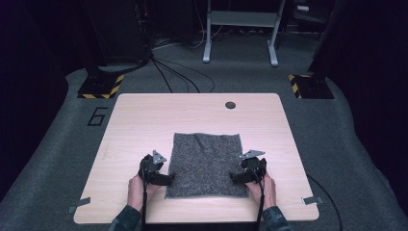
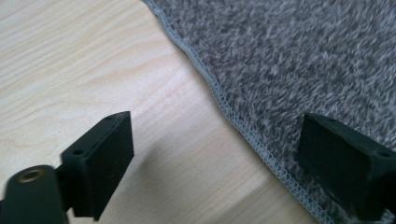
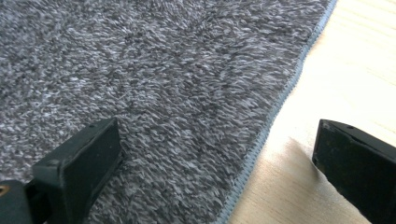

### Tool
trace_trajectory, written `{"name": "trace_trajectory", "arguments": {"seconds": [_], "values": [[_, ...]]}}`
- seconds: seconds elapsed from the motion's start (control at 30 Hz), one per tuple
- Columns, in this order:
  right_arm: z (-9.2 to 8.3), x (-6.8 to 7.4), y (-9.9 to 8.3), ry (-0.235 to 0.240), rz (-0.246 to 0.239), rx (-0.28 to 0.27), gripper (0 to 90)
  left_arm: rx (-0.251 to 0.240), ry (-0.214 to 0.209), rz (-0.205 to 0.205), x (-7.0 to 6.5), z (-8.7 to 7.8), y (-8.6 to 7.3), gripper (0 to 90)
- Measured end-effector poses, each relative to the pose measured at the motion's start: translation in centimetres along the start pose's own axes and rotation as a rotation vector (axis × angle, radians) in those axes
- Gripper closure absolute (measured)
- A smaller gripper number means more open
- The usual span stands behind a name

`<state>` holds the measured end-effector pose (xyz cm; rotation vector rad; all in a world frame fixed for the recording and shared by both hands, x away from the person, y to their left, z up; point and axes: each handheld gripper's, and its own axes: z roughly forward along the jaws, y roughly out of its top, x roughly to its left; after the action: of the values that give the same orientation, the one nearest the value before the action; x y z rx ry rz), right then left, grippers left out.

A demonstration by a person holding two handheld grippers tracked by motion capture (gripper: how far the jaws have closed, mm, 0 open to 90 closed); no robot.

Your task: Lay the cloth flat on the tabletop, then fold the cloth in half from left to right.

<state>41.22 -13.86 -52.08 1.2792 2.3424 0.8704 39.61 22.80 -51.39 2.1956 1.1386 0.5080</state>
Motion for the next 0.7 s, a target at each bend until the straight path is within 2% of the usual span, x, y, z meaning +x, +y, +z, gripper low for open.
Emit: {"name": "trace_trajectory", "arguments": {"seconds": [0.17, 0.23, 0.27, 0.3, 0.33, 0.4, 0.43, 0.5, 0.57, 0.6, 0.63, 0.67, 0.7], "values": [[-0.8, -0.3, -0.1, 0.015, 0.027, -0.038, 0.2, -0.045, -0.008, -0.033, 0.8, -0.9, 0.1, 7.6], [-1.2, -0.5, 0.0, 0.023, 0.012, -0.057, 0.7, -0.059, -0.012, -0.048, 1.1, -1.1, 0.2, 7.1], [-1.3, -0.3, 0.1, 0.024, 0.025, -0.062, 0.7, -0.053, -0.018, -0.05, 1.3, -1.3, 0.3, 6.9], [-1.5, -0.2, 0.2, 0.026, 0.024, -0.066, 1.0, -0.062, -0.016, -0.053, 1.4, -1.3, 0.4, 6.4], [-1.6, -0.1, 0.3, 0.031, 0.015, -0.067, 1.1, -0.078, -0.017, -0.078, 1.4, -1.3, 0.4, 6.1], [-1.8, 0.2, 0.5, 0.036, 0.003, -0.079, 0.8, -0.084, -0.026, -0.079, 1.8, -1.4, 0.6, 4.7], [-1.9, 0.5, 0.6, 0.042, 0.011, -0.088, 0.4, -0.094, -0.023, -0.093, 1.8, -1.4, 0.7, 3.2], [-2.1, 0.8, 0.8, 0.056, 0.009, -0.09, 0.0, -0.08, -0.013, -0.087, 2.2, -1.4, 0.9, 1.3], [-2.2, 1.2, 1.0, 0.072, -0.001, -0.106, 0.0, -0.053, 0.015, -0.099, 2.7, -1.2, 1.3, 0.0], [-2.2, 1.5, 1.2, 0.086, 0.004, -0.108, 0.0, -0.053, 0.018, -0.104, 2.9, -1.0, 1.4, 0.0], [-2.2, 1.6, 1.2, 0.093, -0.001, -0.117, 0.0, -0.054, 0.004, -0.113, 3.2, -0.9, 1.5, 0.0], [-2.3, 2.1, 1.3, 0.106, 0.0, -0.121, 0.0, -0.061, -0.01, -0.113, 3.5, -0.9, 1.6, 0.0], [-2.3, 2.4, 1.4, 0.113, 0.002, -0.117, 0.0, -0.104, -0.016, -0.127, 3.8, -0.7, 1.7, 0.0]]}}
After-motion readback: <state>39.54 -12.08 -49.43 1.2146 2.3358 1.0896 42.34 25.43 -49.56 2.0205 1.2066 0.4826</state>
